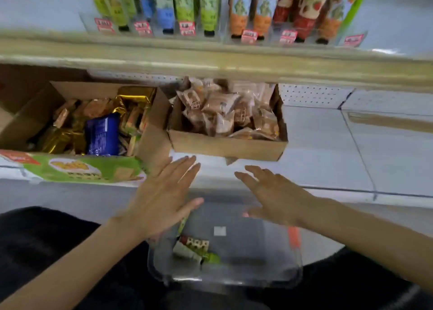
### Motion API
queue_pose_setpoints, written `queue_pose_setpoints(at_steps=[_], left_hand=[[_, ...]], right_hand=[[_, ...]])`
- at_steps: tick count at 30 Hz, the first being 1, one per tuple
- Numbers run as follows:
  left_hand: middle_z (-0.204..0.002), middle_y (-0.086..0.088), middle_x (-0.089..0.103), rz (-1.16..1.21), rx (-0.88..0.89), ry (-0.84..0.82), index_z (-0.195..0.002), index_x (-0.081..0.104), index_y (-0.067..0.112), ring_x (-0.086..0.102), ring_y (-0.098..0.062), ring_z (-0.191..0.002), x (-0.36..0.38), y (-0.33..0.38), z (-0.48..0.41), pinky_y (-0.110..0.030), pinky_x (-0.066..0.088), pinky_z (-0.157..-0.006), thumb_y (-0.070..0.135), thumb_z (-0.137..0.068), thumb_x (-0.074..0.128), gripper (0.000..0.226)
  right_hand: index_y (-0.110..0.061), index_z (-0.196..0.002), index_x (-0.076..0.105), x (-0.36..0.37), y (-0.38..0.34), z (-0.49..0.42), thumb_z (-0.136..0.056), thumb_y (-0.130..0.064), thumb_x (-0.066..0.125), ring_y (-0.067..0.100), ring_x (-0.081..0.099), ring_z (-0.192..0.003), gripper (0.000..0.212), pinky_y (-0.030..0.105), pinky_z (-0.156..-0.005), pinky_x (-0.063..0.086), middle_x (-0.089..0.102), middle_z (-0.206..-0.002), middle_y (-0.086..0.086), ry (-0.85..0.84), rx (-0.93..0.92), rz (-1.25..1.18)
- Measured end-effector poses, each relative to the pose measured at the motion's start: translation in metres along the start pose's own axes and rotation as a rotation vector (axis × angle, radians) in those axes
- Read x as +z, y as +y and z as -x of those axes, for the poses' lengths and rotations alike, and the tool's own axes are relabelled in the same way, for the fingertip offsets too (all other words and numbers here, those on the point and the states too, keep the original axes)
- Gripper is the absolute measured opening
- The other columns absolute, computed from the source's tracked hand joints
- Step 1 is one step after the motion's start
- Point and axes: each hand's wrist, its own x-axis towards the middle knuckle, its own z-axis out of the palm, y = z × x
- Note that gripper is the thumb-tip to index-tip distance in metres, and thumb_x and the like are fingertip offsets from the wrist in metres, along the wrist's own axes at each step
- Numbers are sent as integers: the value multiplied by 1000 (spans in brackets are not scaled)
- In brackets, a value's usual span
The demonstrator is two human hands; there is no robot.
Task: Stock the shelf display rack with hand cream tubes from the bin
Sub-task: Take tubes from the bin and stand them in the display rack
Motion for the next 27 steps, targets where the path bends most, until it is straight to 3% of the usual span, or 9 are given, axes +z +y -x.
queue_pose_setpoints(at_steps=[4,7,10,13,17,19,21,25,27], left_hand=[[-142,-14,47,145,-184,-123,-137,46,10,54,-33,-120,60,-7,30,-43,44,-98,65,-89,23,76],[-148,-15,39,214,-316,-153,-144,35,15,50,-36,-125,96,-17,47,-46,45,-96,61,-84,34,76],[-150,-19,33,299,-447,-174,-146,29,14,42,-39,-130,124,-20,60,-48,41,-100,60,-82,31,79],[-155,-16,23,385,-569,-217,-150,21,21,33,-38,-135,147,-18,76,-48,36,-104,62,-83,32,79],[-158,-11,11,510,-683,-227,-152,11,26,28,-35,-138,176,-12,103,-48,36,-108,58,-92,32,71],[-158,-11,11,588,-754,-197,-151,12,26,31,-34,-138,189,-8,113,-42,33,-109,61,-90,34,74],[-157,-10,13,676,-797,-127,-151,12,26,27,-29,-140,198,-3,118,-30,28,-108,65,-87,31,78],[-154,-7,22,790,-845,14,-148,11,31,34,-18,-134,207,6,118,-6,23,-97,59,-85,28,71],[-151,-4,26,798,-828,69,-148,15,29,33,-9,-132,211,6,118,1,19,-96,54,-88,30,67]], right_hand=[[-14,-151,10,92,5,-31,-88,-52,55,32,26,-139,87,38,-111,29,14,-154,12,-321,184,-323],[-15,-150,12,153,3,-56,-86,-55,56,30,30,-138,87,36,-111,30,20,-154,10,-404,257,-486],[-12,-149,18,199,-6,-76,-84,-59,56,23,25,-142,89,30,-112,25,22,-155,5,-474,280,-619],[-13,-146,28,234,-23,-95,-71,-72,61,20,33,-137,101,28,-110,30,33,-147,-1,-517,243,-745],[-18,-127,54,272,-47,-120,-79,-45,71,16,57,-113,57,22,-88,49,58,-120,-5,-424,211,-867],[-17,-118,57,284,-60,-134,-73,-47,74,15,62,-97,57,23,-77,54,62,-109,-2,-370,257,-937],[-19,-120,51,292,-71,-148,-64,-59,72,16,62,-95,73,35,-80,56,61,-109,-2,-334,298,-975],[-20,-134,39,308,-84,-170,-62,-71,62,25,51,-117,91,43,-94,48,47,-132,3,-339,299,-844],[-18,-137,37,311,-86,-178,-70,-70,60,28,39,-129,88,44,-103,40,38,-141,6,-363,265,-696]])
